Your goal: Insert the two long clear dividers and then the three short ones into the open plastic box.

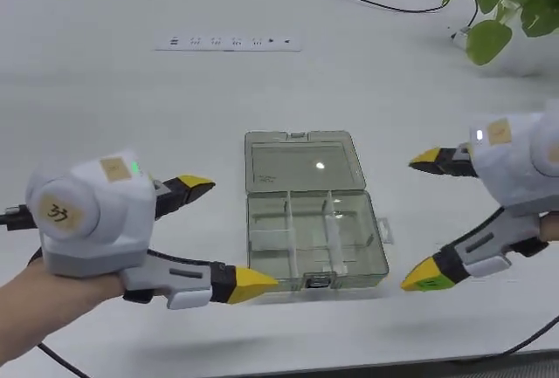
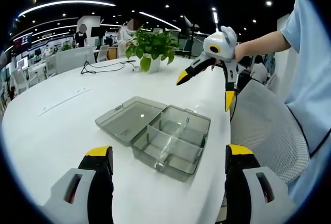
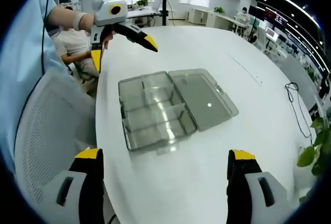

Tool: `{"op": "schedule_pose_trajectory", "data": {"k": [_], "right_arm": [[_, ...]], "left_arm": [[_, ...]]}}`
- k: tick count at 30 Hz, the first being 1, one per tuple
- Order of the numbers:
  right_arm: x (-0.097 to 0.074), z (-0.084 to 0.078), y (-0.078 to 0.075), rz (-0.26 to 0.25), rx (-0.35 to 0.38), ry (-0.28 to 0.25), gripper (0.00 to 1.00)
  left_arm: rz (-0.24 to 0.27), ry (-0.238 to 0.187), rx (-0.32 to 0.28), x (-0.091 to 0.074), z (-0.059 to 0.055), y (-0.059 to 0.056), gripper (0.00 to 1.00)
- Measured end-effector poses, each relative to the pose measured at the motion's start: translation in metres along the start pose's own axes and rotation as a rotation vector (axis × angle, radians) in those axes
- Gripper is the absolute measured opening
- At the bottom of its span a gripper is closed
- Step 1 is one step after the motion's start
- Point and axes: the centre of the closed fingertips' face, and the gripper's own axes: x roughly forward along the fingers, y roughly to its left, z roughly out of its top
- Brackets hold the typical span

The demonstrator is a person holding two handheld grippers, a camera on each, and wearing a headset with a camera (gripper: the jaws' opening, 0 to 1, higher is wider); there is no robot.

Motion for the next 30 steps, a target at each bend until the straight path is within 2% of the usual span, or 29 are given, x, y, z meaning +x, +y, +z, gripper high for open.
{"op": "schedule_pose_trajectory", "data": {"k": [6, 11, 19, 21, 22, 25, 28, 30], "right_arm": [[-0.011, -0.044, -0.002, -0.012, 0.025, 0.085, 0.99], [-0.014, -0.068, -0.003, -0.016, 0.003, 0.163, 0.96], [-0.011, -0.081, -0.011, -0.010, -0.058, 0.220, 0.91], [-0.013, -0.087, -0.012, -0.001, -0.074, 0.250, 0.86], [-0.013, -0.086, -0.012, 0.005, -0.086, 0.247, 0.81], [-0.012, -0.085, -0.013, 0.005, -0.099, 0.244, 0.80], [-0.008, -0.084, -0.015, 0.021, -0.133, 0.238, 0.73], [-0.006, -0.087, -0.017, 0.028, -0.150, 0.253, 0.70]], "left_arm": [[0.006, -0.001, -0.005, 0.002, 0.000, 0.006, 0.90], [0.002, -0.005, -0.004, 0.002, 0.003, 0.008, 0.90], [0.004, -0.003, 0.002, 0.001, 0.003, 0.009, 0.89], [0.007, -0.004, 0.001, -0.001, 0.004, 0.010, 0.88], [0.010, -0.004, 0.002, -0.001, 0.004, 0.011, 0.88], [0.016, -0.010, -0.001, -0.004, 0.003, 0.012, 0.88], [0.020, 0.000, -0.003, -0.006, 0.000, 0.012, 0.88], [0.024, 0.001, -0.005, -0.007, 0.000, 0.012, 0.88]]}}
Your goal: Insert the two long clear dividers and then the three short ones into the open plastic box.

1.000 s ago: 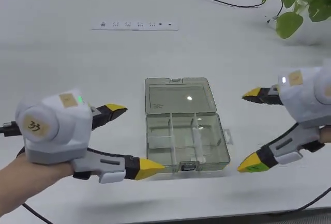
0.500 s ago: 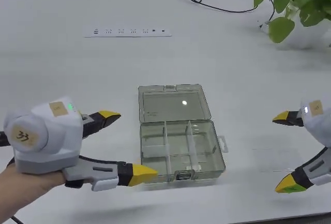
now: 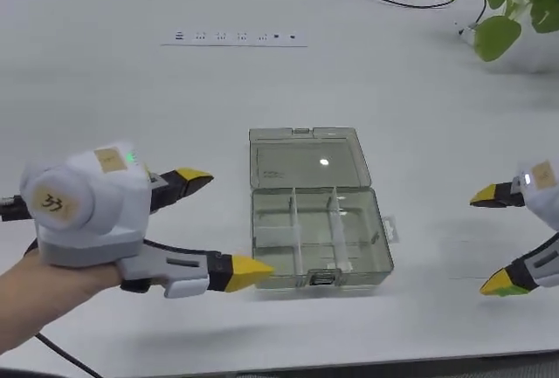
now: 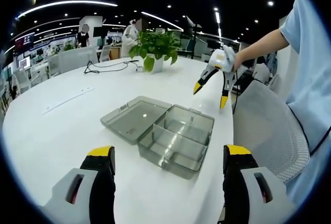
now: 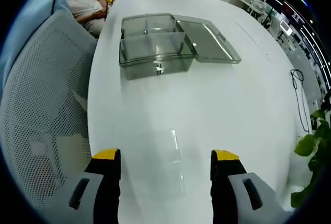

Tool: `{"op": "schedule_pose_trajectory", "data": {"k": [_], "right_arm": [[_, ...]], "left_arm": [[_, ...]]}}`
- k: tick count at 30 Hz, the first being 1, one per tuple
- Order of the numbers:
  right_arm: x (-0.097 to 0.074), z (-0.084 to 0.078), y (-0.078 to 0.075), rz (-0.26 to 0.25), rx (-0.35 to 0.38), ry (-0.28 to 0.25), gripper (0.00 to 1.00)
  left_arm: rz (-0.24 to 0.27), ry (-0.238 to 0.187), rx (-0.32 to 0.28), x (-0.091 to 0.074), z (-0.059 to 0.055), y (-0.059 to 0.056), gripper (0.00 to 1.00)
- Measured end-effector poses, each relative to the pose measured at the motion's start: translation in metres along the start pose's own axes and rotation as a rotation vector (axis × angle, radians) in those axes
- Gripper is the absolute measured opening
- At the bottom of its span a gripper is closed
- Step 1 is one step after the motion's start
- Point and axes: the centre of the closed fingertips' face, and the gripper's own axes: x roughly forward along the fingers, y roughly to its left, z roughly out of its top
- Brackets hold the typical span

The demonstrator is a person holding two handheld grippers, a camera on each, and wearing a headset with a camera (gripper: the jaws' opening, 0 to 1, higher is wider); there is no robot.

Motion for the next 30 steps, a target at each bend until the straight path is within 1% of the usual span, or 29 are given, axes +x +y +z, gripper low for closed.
{"op": "schedule_pose_trajectory", "data": {"k": [2, 3, 5, 7, 8, 10, 14, 16, 17, 20, 22, 23, 26, 27, 28, 29, 30], "right_arm": [[0.003, -0.003, -0.002, 0.014, -0.012, 0.001, 0.66], [0.007, -0.005, -0.002, 0.032, -0.022, 0.004, 0.63], [0.010, -0.005, 0.002, 0.058, -0.052, 0.023, 0.58], [0.013, -0.006, 0.003, 0.066, -0.080, 0.039, 0.54], [0.014, -0.007, 0.003, 0.072, -0.079, 0.039, 0.52], [0.015, -0.005, 0.004, 0.084, -0.064, 0.039, 0.49], [0.018, -0.006, 0.011, 0.115, -0.099, 0.069, 0.43], [0.018, -0.003, 0.011, 0.118, -0.104, 0.067, 0.41], [0.019, -0.002, 0.012, 0.120, -0.103, 0.067, 0.40], [0.022, -0.006, 0.014, 0.140, -0.116, 0.091, 0.39], [0.021, -0.006, 0.012, 0.133, -0.131, 0.098, 0.36], [0.022, -0.005, 0.012, 0.136, -0.119, 0.093, 0.35], [0.022, -0.005, 0.012, 0.126, -0.123, 0.097, 0.33], [0.023, -0.006, 0.013, 0.121, -0.138, 0.108, 0.33], [0.022, -0.008, 0.013, 0.109, -0.205, 0.135, 0.33], [0.023, -0.007, 0.015, 0.116, -0.211, 0.136, 0.33], [0.024, -0.006, 0.015, 0.114, -0.184, 0.137, 0.33]], "left_arm": [[0.003, -0.003, -0.005, -0.001, 0.000, 0.000, 0.88], [0.005, -0.002, -0.007, -0.001, 0.000, 0.000, 0.87], [0.007, 0.001, -0.009, -0.002, -0.002, 0.000, 0.87], [0.010, 0.002, -0.007, -0.002, -0.002, -0.001, 0.86], [0.011, -0.001, -0.006, -0.002, -0.001, -0.001, 0.86], [0.010, -0.007, -0.009, -0.004, 0.001, -0.002, 0.86], [0.015, -0.006, -0.010, -0.005, -0.001, -0.001, 0.85], [0.017, -0.009, -0.012, -0.006, -0.002, -0.001, 0.85], [0.017, -0.008, -0.013, -0.006, -0.002, -0.001, 0.85], [0.018, -0.009, -0.017, -0.006, -0.004, -0.002, 0.85], [0.017, -0.007, -0.019, -0.007, -0.005, -0.002, 0.85], [0.017, -0.008, -0.019, -0.007, -0.005, -0.002, 0.85], [0.019, -0.006, -0.022, -0.007, -0.006, -0.002, 0.85], [0.019, -0.006, -0.023, -0.008, -0.007, -0.002, 0.85], [0.019, -0.006, -0.024, -0.008, -0.007, -0.002, 0.85], [0.018, -0.005, -0.025, -0.007, -0.007, -0.002, 0.85], [0.018, -0.005, -0.025, -0.007, -0.007, -0.002, 0.84]]}}
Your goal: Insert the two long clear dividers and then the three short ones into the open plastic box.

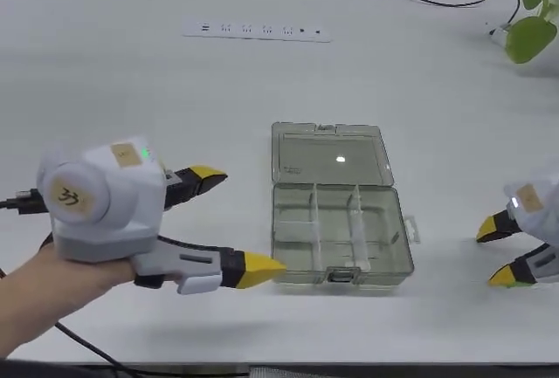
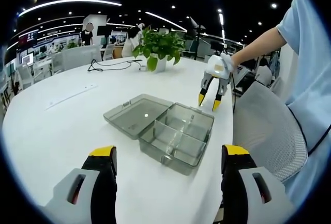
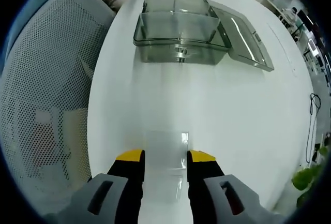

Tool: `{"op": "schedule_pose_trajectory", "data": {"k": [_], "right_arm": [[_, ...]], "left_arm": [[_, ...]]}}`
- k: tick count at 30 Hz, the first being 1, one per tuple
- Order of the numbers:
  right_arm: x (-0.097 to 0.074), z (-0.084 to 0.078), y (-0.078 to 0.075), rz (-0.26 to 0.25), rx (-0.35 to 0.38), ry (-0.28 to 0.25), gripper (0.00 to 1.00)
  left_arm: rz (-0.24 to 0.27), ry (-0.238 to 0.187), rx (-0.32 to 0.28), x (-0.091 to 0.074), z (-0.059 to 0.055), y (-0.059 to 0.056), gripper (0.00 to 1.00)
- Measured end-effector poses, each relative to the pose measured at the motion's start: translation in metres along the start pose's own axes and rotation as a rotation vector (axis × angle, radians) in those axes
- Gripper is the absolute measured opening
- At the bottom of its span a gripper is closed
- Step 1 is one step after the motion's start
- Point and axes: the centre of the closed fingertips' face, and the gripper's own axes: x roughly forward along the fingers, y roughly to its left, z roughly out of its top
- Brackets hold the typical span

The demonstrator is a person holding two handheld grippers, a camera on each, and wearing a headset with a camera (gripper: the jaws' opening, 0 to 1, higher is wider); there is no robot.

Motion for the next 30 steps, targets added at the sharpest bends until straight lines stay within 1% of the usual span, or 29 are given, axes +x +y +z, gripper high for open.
{"op": "schedule_pose_trajectory", "data": {"k": [4, 6, 9, 17, 18, 20, 23, 24, 26, 27, 28, 29, 30], "right_arm": [[0.000, -0.002, -0.001, 0.001, 0.000, 0.013, 0.32], [0.000, -0.002, -0.001, -0.002, 0.014, 0.009, 0.32], [0.000, -0.002, -0.001, -0.007, 0.032, 0.006, 0.32], [0.000, -0.003, -0.003, -0.018, 0.050, 0.008, 0.32], [-0.001, -0.003, -0.005, -0.030, 0.052, 0.007, 0.32], [-0.001, -0.002, -0.006, -0.038, 0.061, 0.005, 0.32], [-0.005, 0.001, -0.008, -0.055, 0.071, -0.002, 0.32], [-0.008, 0.003, -0.010, -0.070, 0.073, -0.010, 0.32], [-0.012, 0.007, -0.013, -0.088, 0.080, -0.018, 0.32], [-0.013, 0.006, -0.018, -0.107, 0.081, -0.029, 0.32], [-0.016, 0.008, -0.020, -0.116, 0.080, -0.035, 0.32], [-0.020, 0.012, -0.023, -0.141, 0.088, -0.045, 0.32], [-0.023, 0.014, -0.026, -0.154, 0.090, -0.048, 0.32]], "left_arm": [[-0.009, 0.000, 0.001, 0.003, 0.001, -0.004, 0.84], [-0.011, -0.005, -0.001, 0.004, 0.003, -0.006, 0.84], [-0.017, 0.000, -0.002, 0.006, 0.002, -0.009, 0.84], [-0.016, 0.005, -0.007, 0.009, 0.001, -0.009, 0.84], [-0.019, 0.009, -0.011, 0.010, 0.000, -0.009, 0.84], [-0.019, 0.005, -0.016, 0.011, 0.000, -0.009, 0.83], [-0.016, -0.016, -0.047, 0.013, 0.005, -0.007, 0.82], [-0.013, -0.016, -0.057, 0.013, 0.006, -0.006, 0.82], [-0.014, -0.015, -0.057, 0.014, 0.007, -0.005, 0.82], [-0.016, -0.013, -0.059, 0.015, 0.007, -0.005, 0.82], [-0.016, -0.011, -0.060, 0.015, 0.007, -0.005, 0.82], [-0.017, -0.009, -0.066, 0.016, 0.007, -0.005, 0.82], [-0.018, -0.007, -0.073, 0.017, 0.007, -0.005, 0.81]]}}
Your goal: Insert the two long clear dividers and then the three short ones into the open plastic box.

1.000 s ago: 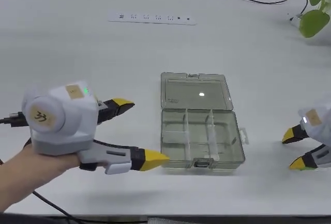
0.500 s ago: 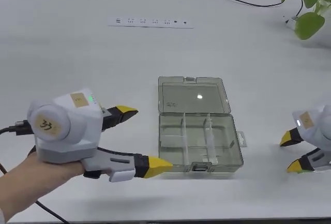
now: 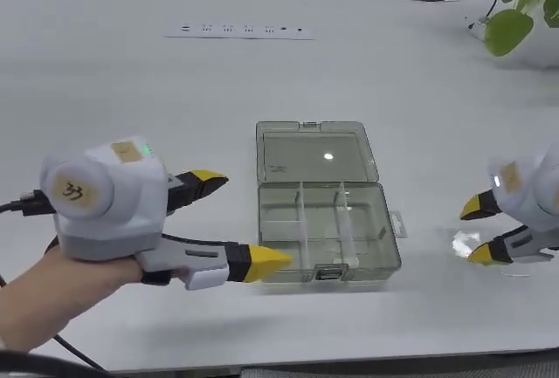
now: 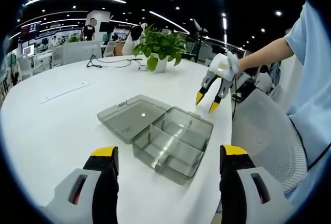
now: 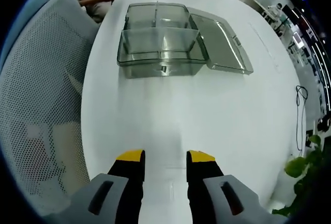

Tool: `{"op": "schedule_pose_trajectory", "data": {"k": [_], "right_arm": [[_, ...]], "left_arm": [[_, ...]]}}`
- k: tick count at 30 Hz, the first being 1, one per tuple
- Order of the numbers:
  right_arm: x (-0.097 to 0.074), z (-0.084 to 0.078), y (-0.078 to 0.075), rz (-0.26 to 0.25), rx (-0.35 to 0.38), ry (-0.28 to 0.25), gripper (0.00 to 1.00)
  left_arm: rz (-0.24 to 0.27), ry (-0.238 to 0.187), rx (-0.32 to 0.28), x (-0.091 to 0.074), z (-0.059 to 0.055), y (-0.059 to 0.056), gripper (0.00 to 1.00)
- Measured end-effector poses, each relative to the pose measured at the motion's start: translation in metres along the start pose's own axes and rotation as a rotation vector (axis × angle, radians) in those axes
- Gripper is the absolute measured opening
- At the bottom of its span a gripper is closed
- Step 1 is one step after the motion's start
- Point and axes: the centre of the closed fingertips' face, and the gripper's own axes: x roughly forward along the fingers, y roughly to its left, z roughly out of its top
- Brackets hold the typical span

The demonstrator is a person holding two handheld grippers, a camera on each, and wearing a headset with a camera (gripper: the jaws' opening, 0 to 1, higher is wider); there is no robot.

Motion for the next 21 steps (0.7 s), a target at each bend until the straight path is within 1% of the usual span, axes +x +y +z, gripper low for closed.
{"op": "schedule_pose_trajectory", "data": {"k": [1, 2, 3, 4, 5, 6, 7, 8, 9, 11, 12, 13, 14, 15, 16, 17, 18, 19, 20, 21], "right_arm": [[0.002, 0.003, -0.003, -0.009, -0.005, -0.020, 0.32], [-0.001, 0.006, -0.004, -0.018, -0.006, -0.027, 0.32], [-0.005, 0.012, -0.004, -0.030, -0.022, -0.031, 0.32], [-0.010, 0.021, -0.007, -0.050, -0.060, -0.043, 0.32], [-0.014, 0.028, -0.006, -0.060, -0.058, -0.050, 0.32], [-0.019, 0.038, -0.007, -0.072, -0.070, -0.069, 0.32], [-0.022, 0.046, -0.007, -0.080, -0.084, -0.084, 0.32], [-0.026, 0.057, -0.008, -0.098, -0.097, -0.101, 0.32], [-0.029, 0.063, -0.007, -0.102, -0.102, -0.106, 0.32], [-0.033, 0.076, -0.007, -0.115, -0.130, -0.119, 0.32], [-0.036, 0.084, -0.008, -0.132, -0.146, -0.122, 0.32], [-0.032, 0.082, -0.012, -0.135, -0.152, -0.120, 0.32], [-0.034, 0.089, -0.014, -0.149, -0.177, -0.126, 0.32], [-0.036, 0.096, -0.011, -0.159, -0.188, -0.127, 0.32], [-0.037, 0.100, -0.011, -0.163, -0.202, -0.124, 0.32], [-0.039, 0.109, -0.011, -0.174, -0.244, -0.133, 0.32], [-0.041, 0.115, -0.012, -0.183, -0.235, -0.135, 0.32], [-0.042, 0.119, -0.013, -0.194, -0.252, -0.134, 0.32], [-0.043, 0.125, -0.014, -0.201, -0.260, -0.140, 0.32], [-0.043, 0.127, -0.014, -0.204, -0.257, -0.142, 0.32]], "left_arm": [[0.000, 0.003, -0.012, 0.001, 0.000, 0.000, 0.81], [0.001, 0.007, -0.019, 0.002, 0.000, 0.000, 0.81], [0.002, 0.009, -0.026, 0.002, 0.001, -0.001, 0.79], [-0.001, 0.013, -0.037, 0.004, 0.001, -0.002, 0.78], [-0.002, 0.028, -0.053, 0.004, 0.000, -0.003, 0.74], [-0.019, 0.033, -0.079, 0.006, 0.001, -0.008, 0.72], [-0.030, 0.024, -0.088, 0.007, 0.003, -0.010, 0.72], [-0.026, 0.022, -0.104, 0.008, 0.005, -0.010, 0.72], [-0.026, 0.023, -0.118, 0.009, 0.006, -0.011, 0.71], [-0.035, 0.010, -0.173, 0.012, 0.011, -0.013, 0.68], [-0.027, 0.002, -0.217, 0.013, 0.015, -0.012, 0.66], [-0.027, -0.002, -0.248, 0.013, 0.017, -0.012, 0.65], [-0.035, -0.026, -0.271, 0.015, 0.024, -0.012, 0.64], [-0.031, -0.037, -0.298, 0.015, 0.028, -0.011, 0.63], [-0.029, -0.034, -0.329, 0.016, 0.029, -0.010, 0.62], [-0.040, -0.041, -0.383, 0.018, 0.034, -0.011, 0.60], [-0.066, -0.063, -0.432, 0.020, 0.041, -0.015, 0.58], [-0.078, -0.063, -0.446, 0.022, 0.043, -0.016, 0.56], [-0.078, -0.048, -0.463, 0.025, 0.044, -0.017, 0.52], [-0.084, -0.049, -0.457, 0.027, 0.046, -0.018, 0.50]]}}
